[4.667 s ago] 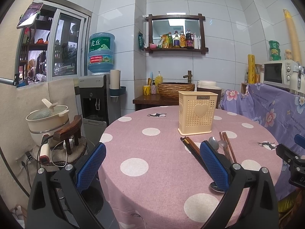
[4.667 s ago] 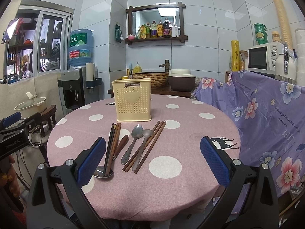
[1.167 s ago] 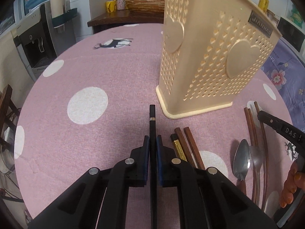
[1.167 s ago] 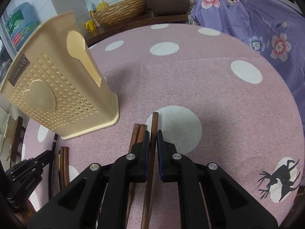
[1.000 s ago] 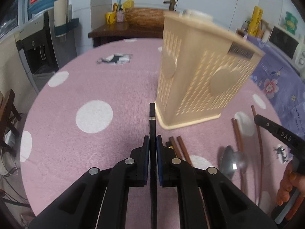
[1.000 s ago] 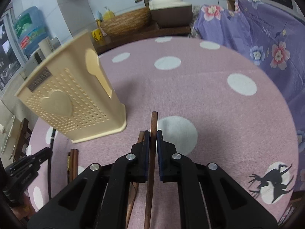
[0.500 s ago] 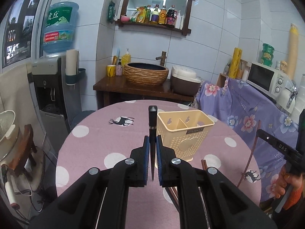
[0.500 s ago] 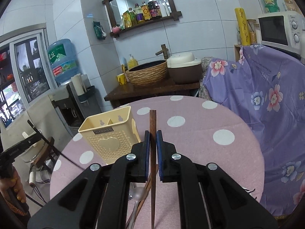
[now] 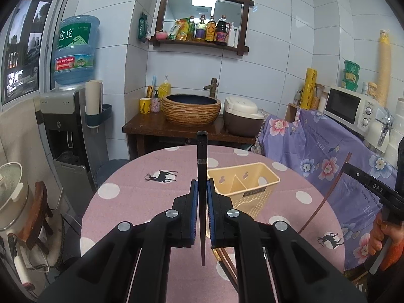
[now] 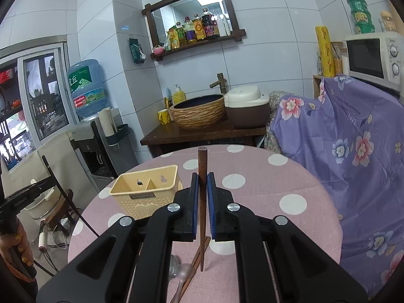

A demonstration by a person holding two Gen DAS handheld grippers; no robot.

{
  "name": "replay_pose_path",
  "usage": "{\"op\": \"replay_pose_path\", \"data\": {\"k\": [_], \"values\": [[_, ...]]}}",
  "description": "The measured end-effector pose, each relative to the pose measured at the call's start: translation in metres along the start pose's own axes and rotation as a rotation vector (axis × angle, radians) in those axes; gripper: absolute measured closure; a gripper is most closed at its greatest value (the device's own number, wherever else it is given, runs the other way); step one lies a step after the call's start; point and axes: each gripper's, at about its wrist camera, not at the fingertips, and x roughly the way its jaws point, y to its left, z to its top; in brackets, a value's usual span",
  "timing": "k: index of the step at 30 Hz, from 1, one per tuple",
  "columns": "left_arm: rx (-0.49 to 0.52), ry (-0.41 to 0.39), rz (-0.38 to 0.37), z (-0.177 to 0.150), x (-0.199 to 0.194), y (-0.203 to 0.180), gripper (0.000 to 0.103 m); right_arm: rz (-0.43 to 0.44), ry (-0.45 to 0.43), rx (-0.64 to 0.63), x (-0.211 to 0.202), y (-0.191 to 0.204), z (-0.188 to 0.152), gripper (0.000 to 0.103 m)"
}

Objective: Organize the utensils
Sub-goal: 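Lift both held chopsticks and lower them into the beige basket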

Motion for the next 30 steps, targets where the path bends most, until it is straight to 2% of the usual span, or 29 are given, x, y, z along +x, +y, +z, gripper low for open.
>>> {"op": "replay_pose_path", "data": {"k": [6, 12, 15, 20, 26, 30], "values": [[0.024, -0.072, -0.004, 0.047, -0.011, -0.007, 0.095, 0.013, -0.062, -0.037, -0.001, 0.017, 0.057, 0.095], [0.025, -0.129, -0.028, 0.103, -0.005, -0.022, 0.095, 0.073, -0.154, 0.005, -0.005, 0.041, 0.127, 0.095], [0.025, -0.144, -0.028, 0.115, 0.007, -0.032, 0.095, 0.073, -0.186, -0.002, 0.002, 0.055, 0.139, 0.095], [0.017, -0.118, -0.030, 0.101, 0.042, -0.043, 0.095, 0.051, -0.165, -0.025, 0.037, 0.072, 0.114, 0.095], [-0.012, -0.017, -0.020, 0.056, 0.088, -0.039, 0.095, 0.036, -0.067, -0.023, 0.079, 0.068, 0.067, 0.095], [-0.035, 0.042, -0.025, 0.031, 0.107, -0.032, 0.095, 0.027, -0.017, -0.015, 0.096, 0.064, 0.048, 0.095]]}}
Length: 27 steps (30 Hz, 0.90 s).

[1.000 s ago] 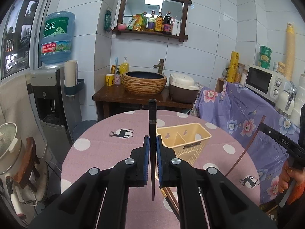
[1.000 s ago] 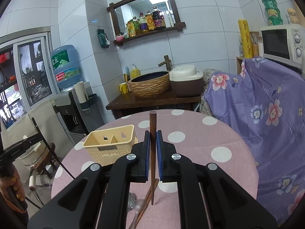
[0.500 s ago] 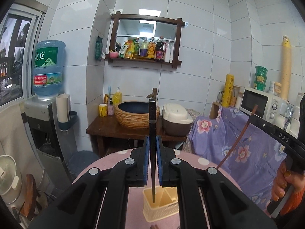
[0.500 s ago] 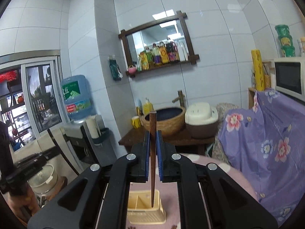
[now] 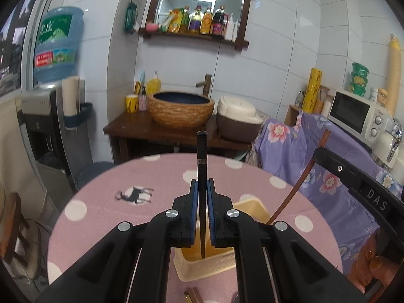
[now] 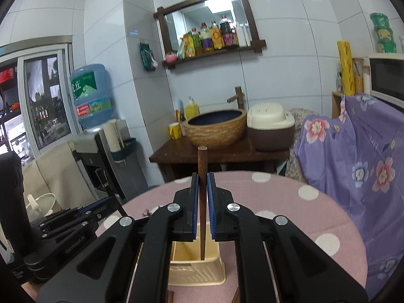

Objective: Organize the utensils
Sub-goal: 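Lift both held chopsticks and lower them into the beige basket, then open both tools to release the chopsticks into the basket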

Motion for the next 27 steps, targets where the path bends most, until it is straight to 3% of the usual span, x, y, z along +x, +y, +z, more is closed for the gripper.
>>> {"op": "replay_pose_path", "data": {"k": [7, 15, 17, 19, 21, 24, 27], "values": [[0.003, 0.049, 0.006, -0.020, 0.016, 0.000, 0.095, -0.004, 0.031, 0.014, 0.011, -0.006, -0.014, 0.095], [0.006, 0.044, 0.004, -0.020, 0.013, 0.001, 0.094, 0.004, 0.003, 0.009, 0.007, -0.009, -0.016, 0.095], [0.001, 0.038, -0.003, -0.022, 0.007, 0.001, 0.084, 0.001, -0.011, 0.003, 0.001, -0.009, -0.018, 0.094], [-0.006, 0.019, -0.010, -0.026, -0.003, 0.001, 0.054, 0.001, -0.021, 0.004, -0.006, -0.009, -0.020, 0.086], [0.000, -0.006, -0.004, -0.032, -0.016, 0.000, 0.048, -0.005, -0.038, 0.013, -0.016, -0.011, -0.024, 0.059], [0.016, -0.010, 0.004, -0.047, -0.030, -0.001, 0.038, -0.022, -0.051, 0.000, -0.032, -0.011, -0.035, 0.057], [0.014, 0.018, 0.022, -0.069, -0.040, 0.002, 0.036, -0.039, -0.025, -0.010, -0.044, -0.013, -0.052, 0.053]]}}
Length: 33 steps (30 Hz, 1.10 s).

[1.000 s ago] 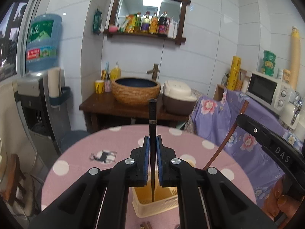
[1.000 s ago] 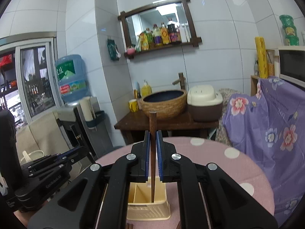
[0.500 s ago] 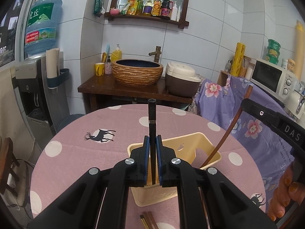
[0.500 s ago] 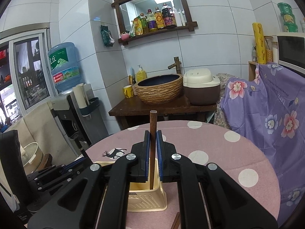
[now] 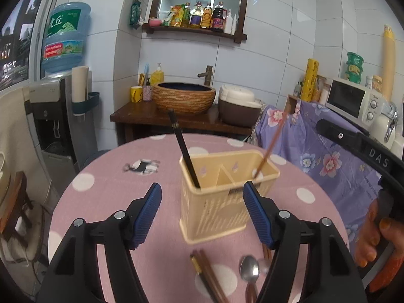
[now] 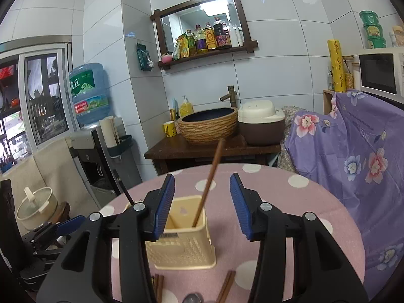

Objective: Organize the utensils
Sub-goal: 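Open both tools to release the chopsticks into the basket, then move both tools back down to the utensils on the table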

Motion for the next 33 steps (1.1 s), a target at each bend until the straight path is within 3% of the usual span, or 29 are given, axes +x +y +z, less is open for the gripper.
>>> {"op": "replay_pose_path", "data": {"k": [4, 10, 16, 21, 33], "values": [[-0.008, 0.095, 0.016, -0.038, 0.000, 0.006, 0.037, -0.038, 0.104, -0.034, -0.005, -0.005, -0.037, 0.046], [-0.055, 0.268, -0.022, -0.097, 0.013, 0.014, 0.060, -0.091, 0.284, -0.048, -0.004, -0.014, -0.111, 0.046], [-0.074, 0.353, -0.054, -0.127, 0.019, 0.011, 0.070, -0.099, 0.380, -0.046, -0.008, -0.015, -0.160, 0.046], [-0.063, 0.370, -0.068, -0.133, 0.023, -0.001, 0.071, -0.112, 0.393, -0.039, -0.009, -0.015, -0.172, 0.046], [0.007, 0.398, -0.021, -0.144, 0.031, -0.017, 0.071, -0.118, 0.406, -0.041, -0.009, -0.015, -0.173, 0.046]]}}
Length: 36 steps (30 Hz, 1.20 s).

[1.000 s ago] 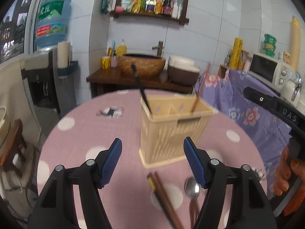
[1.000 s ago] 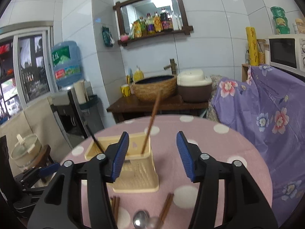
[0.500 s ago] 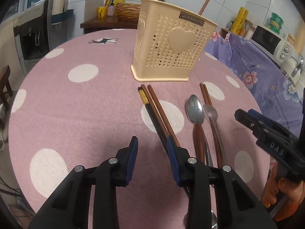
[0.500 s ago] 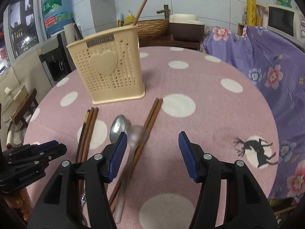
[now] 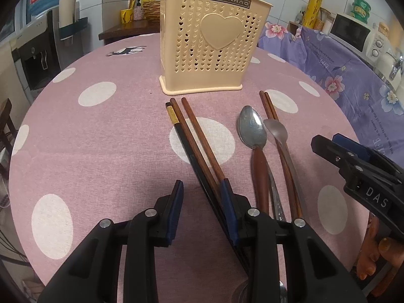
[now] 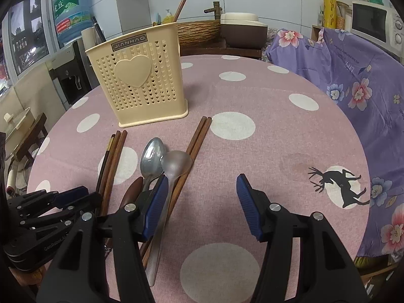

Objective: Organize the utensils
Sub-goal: 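Move both tools back down to the utensils on the table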

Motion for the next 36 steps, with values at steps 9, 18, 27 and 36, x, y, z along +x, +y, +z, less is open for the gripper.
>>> {"op": "replay_pose_path", "data": {"k": [9, 18, 27, 36], "values": [[-0.098, 0.005, 0.020, -0.002, -0.010, 0.037, 0.076, 0.016, 0.058, 0.005, 0.009, 0.004, -0.007, 0.046], [-0.048, 0.012, -0.021, 0.001, -0.001, 0.012, 0.076, 0.005, 0.089, -0.010, 0.013, 0.015, -0.014, 0.046], [-0.047, 0.009, 0.021, 0.002, -0.002, 0.020, 0.076, -0.036, 0.126, -0.021, 0.017, 0.005, -0.017, 0.053], [-0.111, 0.011, 0.018, 0.009, 0.000, 0.035, 0.076, 0.028, 0.113, 0.030, 0.019, -0.015, -0.004, 0.053]]}}
